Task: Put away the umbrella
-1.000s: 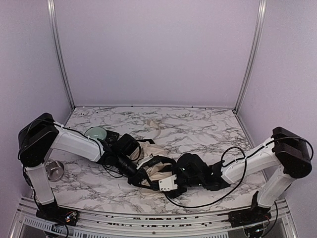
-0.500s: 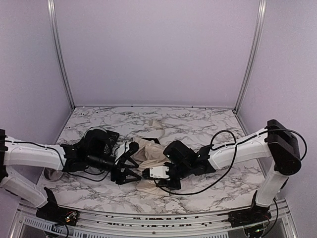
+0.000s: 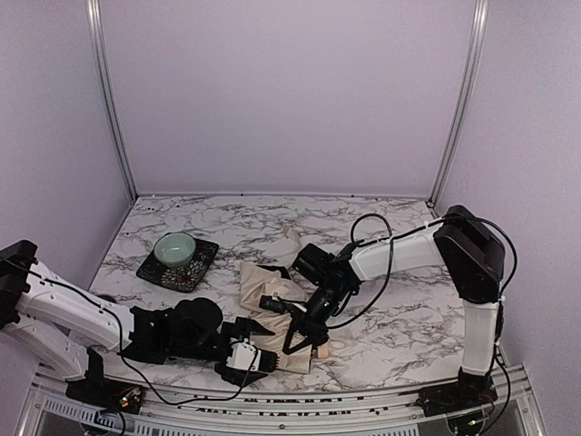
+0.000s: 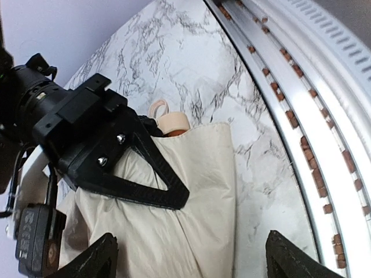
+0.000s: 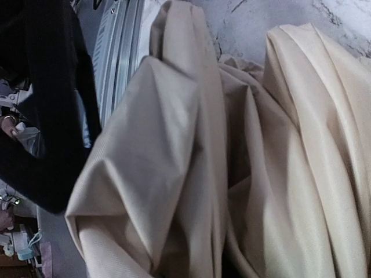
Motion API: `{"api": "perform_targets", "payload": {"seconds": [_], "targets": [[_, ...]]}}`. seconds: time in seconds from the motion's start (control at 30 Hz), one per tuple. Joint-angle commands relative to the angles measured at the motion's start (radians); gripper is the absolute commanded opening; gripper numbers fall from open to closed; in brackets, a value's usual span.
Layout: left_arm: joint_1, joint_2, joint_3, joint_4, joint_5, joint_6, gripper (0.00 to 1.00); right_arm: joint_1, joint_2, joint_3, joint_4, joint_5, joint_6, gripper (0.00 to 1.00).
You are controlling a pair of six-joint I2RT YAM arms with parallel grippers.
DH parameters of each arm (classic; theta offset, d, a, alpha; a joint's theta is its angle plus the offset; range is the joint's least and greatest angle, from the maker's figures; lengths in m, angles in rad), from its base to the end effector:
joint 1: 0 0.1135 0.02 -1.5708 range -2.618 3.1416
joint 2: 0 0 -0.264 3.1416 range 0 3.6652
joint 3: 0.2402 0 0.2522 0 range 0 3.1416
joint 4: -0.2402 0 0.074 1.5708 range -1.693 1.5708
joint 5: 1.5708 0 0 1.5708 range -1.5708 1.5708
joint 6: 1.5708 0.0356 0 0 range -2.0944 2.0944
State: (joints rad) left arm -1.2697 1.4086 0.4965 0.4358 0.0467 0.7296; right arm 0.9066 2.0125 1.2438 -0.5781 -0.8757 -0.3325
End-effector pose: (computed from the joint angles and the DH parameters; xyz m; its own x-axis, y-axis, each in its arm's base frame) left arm 0.0791 -0.2604 0.1668 0.5427 0.4975 -0.6767 0.8109 -0.1006 0.5764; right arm 0.2079 0.3099 0.1306 -0.3692 -0.8107 -0.4544 -0.7723 -0.0044 0.6353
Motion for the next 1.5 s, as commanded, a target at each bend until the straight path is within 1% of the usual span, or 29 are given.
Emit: {"api": "perform_targets", "payload": {"seconds": [0.0,0.1,0.17,0.27,0.37,0.47,0.53,0.57,0.6,0.67,0.73,0.77,0.83,0.9,0.97,1.07,1.13,1.17,1.23,1.3,1.47], "targets": [[0.004,0.143,0.081,0.001,-0.183,0.133,0.89,-0.006,0.125,0.026,-0.168,-0.061,-0.033,0.17],[0.018,0.217,0.101,0.0,-0.277,0.115,0.89,-0.012,0.143,0.041,-0.194,-0.048,-0.065,0.19],[0.021,0.244,0.104,-0.022,-0.285,0.098,0.87,-0.012,0.144,0.048,-0.204,-0.041,-0.077,0.2],[0.03,0.259,0.147,-0.14,-0.246,0.021,0.67,-0.019,0.116,0.058,-0.201,-0.04,-0.088,0.27],[0.059,0.281,0.22,-0.333,-0.183,-0.088,0.57,-0.025,0.043,0.06,-0.17,-0.052,-0.098,0.39],[0.092,0.344,0.327,-0.526,-0.127,-0.159,0.47,-0.044,-0.035,0.061,-0.141,-0.049,-0.079,0.57],[0.117,0.375,0.361,-0.594,-0.061,-0.18,0.45,-0.079,-0.097,0.042,-0.111,-0.032,-0.043,0.68],[0.129,0.381,0.365,-0.6,-0.009,-0.193,0.44,-0.11,-0.137,0.014,-0.086,-0.012,-0.021,0.78],[0.141,0.38,0.366,-0.603,0.038,-0.202,0.42,-0.131,-0.184,-0.013,-0.058,0.013,0.001,0.82],[0.17,0.374,0.372,-0.603,0.152,-0.224,0.41,-0.175,-0.294,-0.084,0.024,0.085,0.051,0.84],[0.206,0.386,0.394,-0.623,0.266,-0.258,0.39,-0.187,-0.41,-0.158,0.113,0.224,0.091,0.85],[0.227,0.406,0.425,-0.646,0.308,-0.277,0.37,-0.185,-0.489,-0.199,0.161,0.302,0.103,0.85],[0.245,0.445,0.468,-0.708,0.364,-0.307,0.35,-0.174,-0.612,-0.302,0.291,0.382,0.109,0.86],[0.265,0.481,0.52,-0.757,0.429,-0.338,0.35,-0.111,-0.743,-0.435,0.452,0.497,0.06,0.86],[0.298,0.511,0.554,-0.791,0.517,-0.377,0.35,0.013,-0.855,-0.569,0.599,0.608,-0.056,0.86],[0.347,0.539,0.583,-0.819,0.634,-0.435,0.35,0.147,-0.958,-0.753,0.826,0.692,-0.223,0.9],[0.369,0.552,0.591,-0.828,0.684,-0.46,0.35,0.2,-0.955,-0.809,0.92,0.74,-0.291,0.93],[0.377,0.558,0.594,-0.831,0.7,-0.467,0.34,0.219,-0.931,-0.806,0.924,0.766,-0.318,0.93],[0.388,0.571,0.602,-0.835,0.732,-0.479,0.34,0.249,-0.857,-0.765,0.899,0.818,-0.36,0.93],[0.392,0.589,0.62,-0.843,0.734,-0.491,0.34,0.264,-0.769,-0.719,0.874,0.852,-0.4,0.94],[0.394,0.636,0.655,-0.875,0.752,-0.492,0.33,0.268,-0.566,-0.633,0.868,0.905,-0.501,0.95]]}}
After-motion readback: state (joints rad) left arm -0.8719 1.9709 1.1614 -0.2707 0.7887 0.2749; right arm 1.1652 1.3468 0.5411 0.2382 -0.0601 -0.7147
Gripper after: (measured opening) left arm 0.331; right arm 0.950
